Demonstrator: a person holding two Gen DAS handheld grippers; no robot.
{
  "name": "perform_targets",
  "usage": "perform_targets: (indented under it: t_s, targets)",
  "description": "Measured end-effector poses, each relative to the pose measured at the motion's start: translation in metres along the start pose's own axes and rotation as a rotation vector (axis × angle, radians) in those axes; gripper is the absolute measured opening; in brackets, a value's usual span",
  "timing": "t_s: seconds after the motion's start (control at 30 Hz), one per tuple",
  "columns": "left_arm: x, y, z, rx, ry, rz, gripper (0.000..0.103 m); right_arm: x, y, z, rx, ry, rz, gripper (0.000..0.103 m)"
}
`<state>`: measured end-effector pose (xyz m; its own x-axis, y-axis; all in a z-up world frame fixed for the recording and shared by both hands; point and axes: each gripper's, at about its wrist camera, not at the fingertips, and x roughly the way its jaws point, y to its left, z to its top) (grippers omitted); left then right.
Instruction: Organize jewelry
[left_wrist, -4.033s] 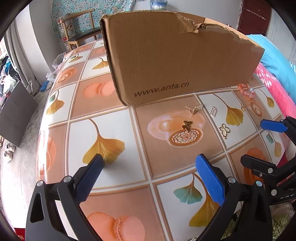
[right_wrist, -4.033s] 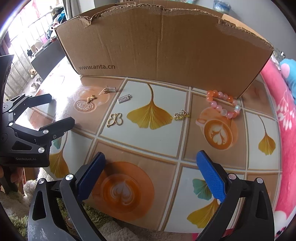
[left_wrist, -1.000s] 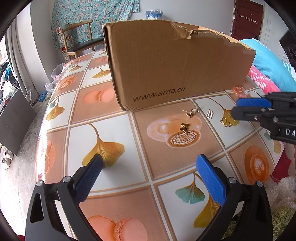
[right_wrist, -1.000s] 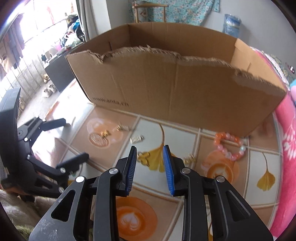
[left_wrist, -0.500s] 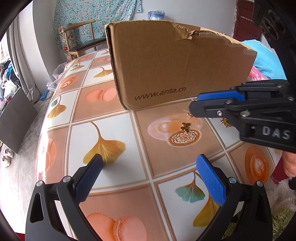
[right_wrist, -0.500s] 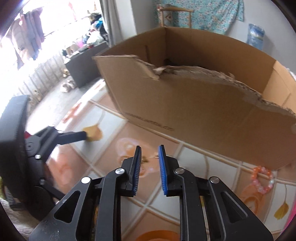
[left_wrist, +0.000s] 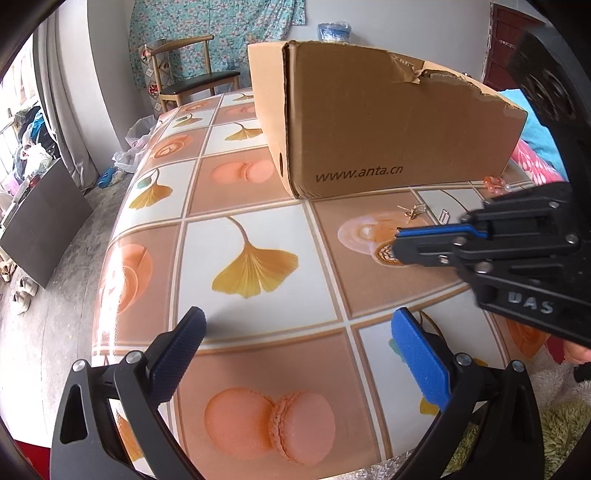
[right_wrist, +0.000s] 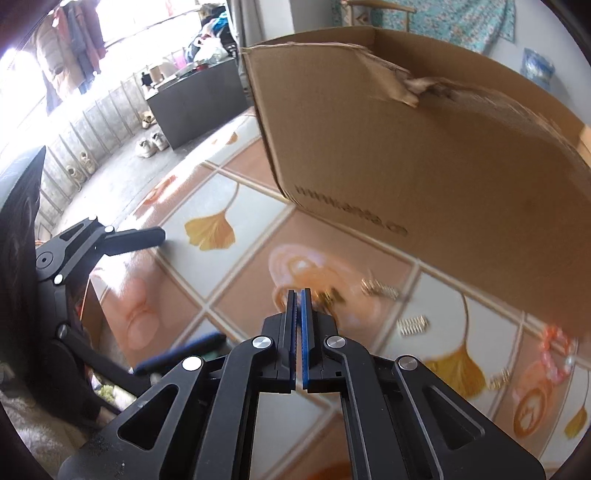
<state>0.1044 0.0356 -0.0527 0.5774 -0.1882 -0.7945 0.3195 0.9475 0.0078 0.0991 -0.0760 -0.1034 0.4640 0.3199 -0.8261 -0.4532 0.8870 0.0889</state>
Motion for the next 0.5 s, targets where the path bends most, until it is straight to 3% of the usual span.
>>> perform_targets:
  t_s: [0.1,0.27,0.5]
  targets:
    - [0.0,0.0,0.0,-0.002,-0.001,-0.006,0.099,-0.014,-0.009,-0.016,0.028,0.019,-0.007,0.001]
    - [0.0,0.001,0.0,-0.003,-0.004,-0.007,0.099,-0.025,-0.01,-0.006,0.001,-0.051,-0.03,0.004]
    - [0.0,0.001,-0.001,-0.011,0.001,0.0,0.099,0.012,0.007,0.006,-0.106,-0.054,-0.09,0.007]
